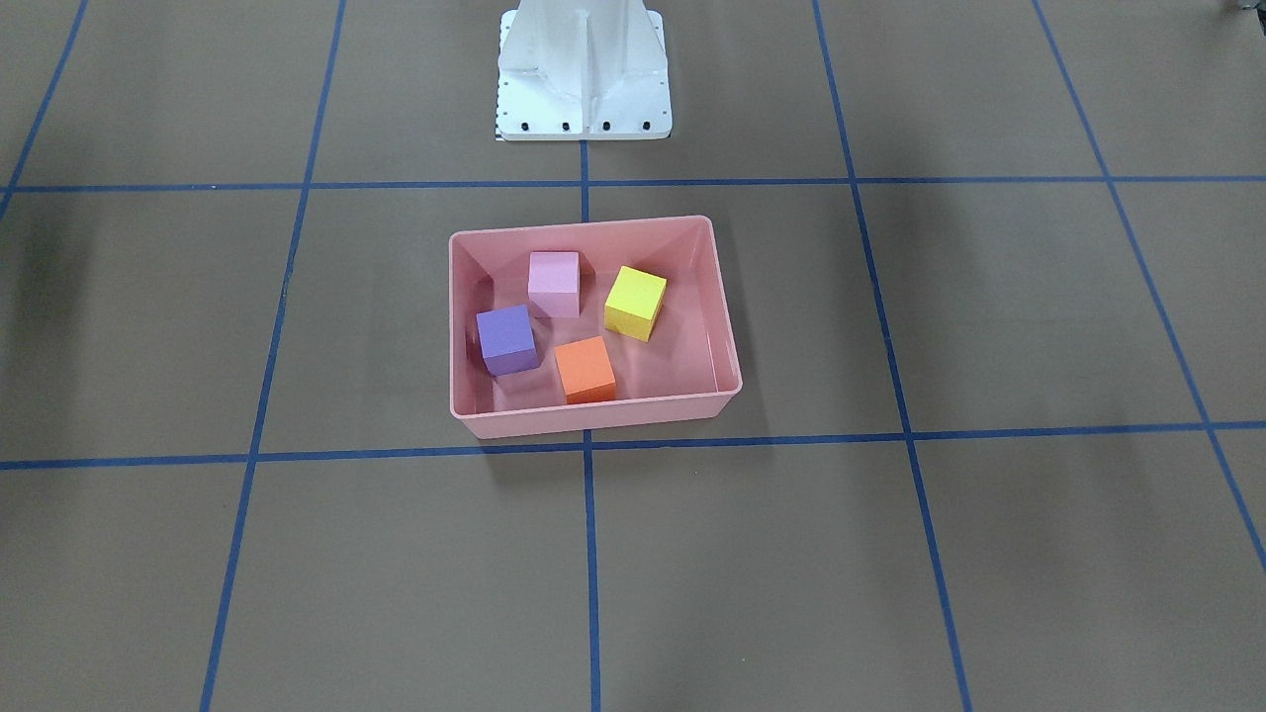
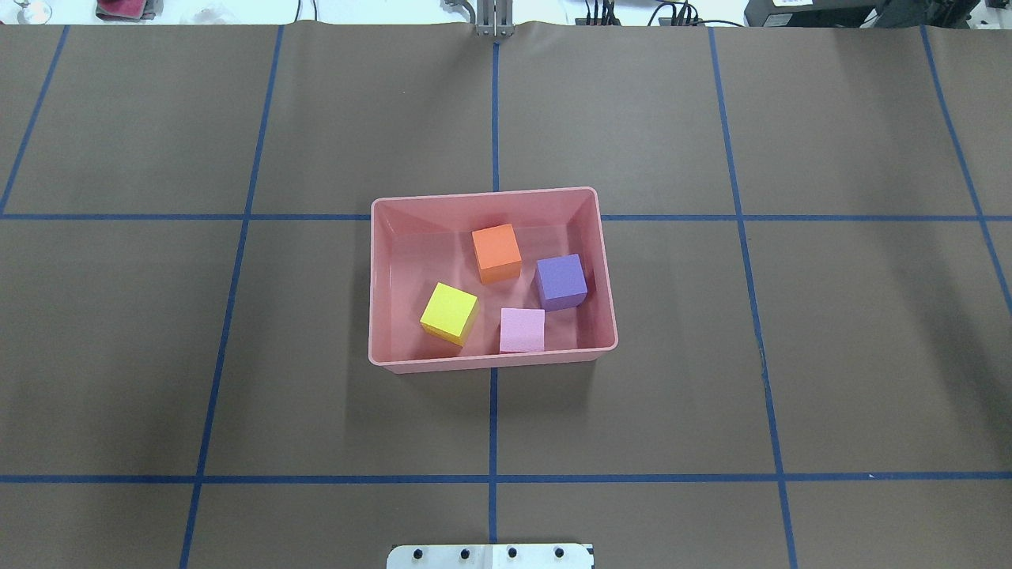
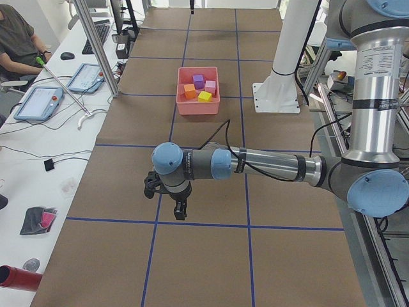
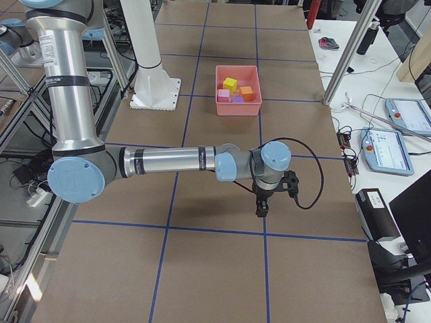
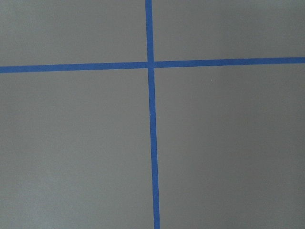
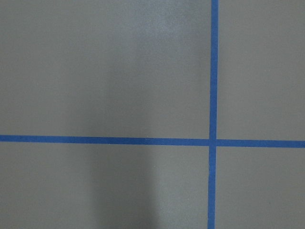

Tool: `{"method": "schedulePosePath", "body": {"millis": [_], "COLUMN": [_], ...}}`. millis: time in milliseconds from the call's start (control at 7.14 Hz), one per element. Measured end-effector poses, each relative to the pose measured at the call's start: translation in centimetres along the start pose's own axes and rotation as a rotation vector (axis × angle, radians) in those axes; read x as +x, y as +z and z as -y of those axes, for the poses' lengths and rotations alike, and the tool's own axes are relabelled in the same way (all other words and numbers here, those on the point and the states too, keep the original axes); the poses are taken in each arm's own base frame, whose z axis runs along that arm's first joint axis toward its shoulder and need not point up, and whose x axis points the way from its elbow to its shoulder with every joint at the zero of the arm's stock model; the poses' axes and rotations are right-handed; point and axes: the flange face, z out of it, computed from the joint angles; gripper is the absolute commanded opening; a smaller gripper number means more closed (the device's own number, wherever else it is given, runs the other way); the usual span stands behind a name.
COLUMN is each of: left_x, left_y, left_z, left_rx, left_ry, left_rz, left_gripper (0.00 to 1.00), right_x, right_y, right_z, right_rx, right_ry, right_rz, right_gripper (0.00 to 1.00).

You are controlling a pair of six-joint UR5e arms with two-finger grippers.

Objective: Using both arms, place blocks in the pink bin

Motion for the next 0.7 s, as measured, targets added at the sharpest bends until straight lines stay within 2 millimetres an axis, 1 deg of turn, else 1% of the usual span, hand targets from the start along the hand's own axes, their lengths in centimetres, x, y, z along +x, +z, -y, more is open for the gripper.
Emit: {"method": "schedulePosePath", "body": {"millis": [280,700], "left_x": [0.0,-0.1], "left_y": [0.0,0.1], "left_z": [0.2,0.3], "left_rx": [0.0,-0.001], "left_ry": [-0.003,0.0], "left_rz": [-0.001,-0.003], "left_gripper": [0.99,0.99], "right_x": [0.3,0.0], "right_y": [0.0,-1.0], "right_z": [0.0,0.2], "right_rx": [-0.026,-0.01], "right_ry": [-0.013,-0.03], "right_rz": [-0.014,-0.019], "right_gripper": [0.99,0.99]}}
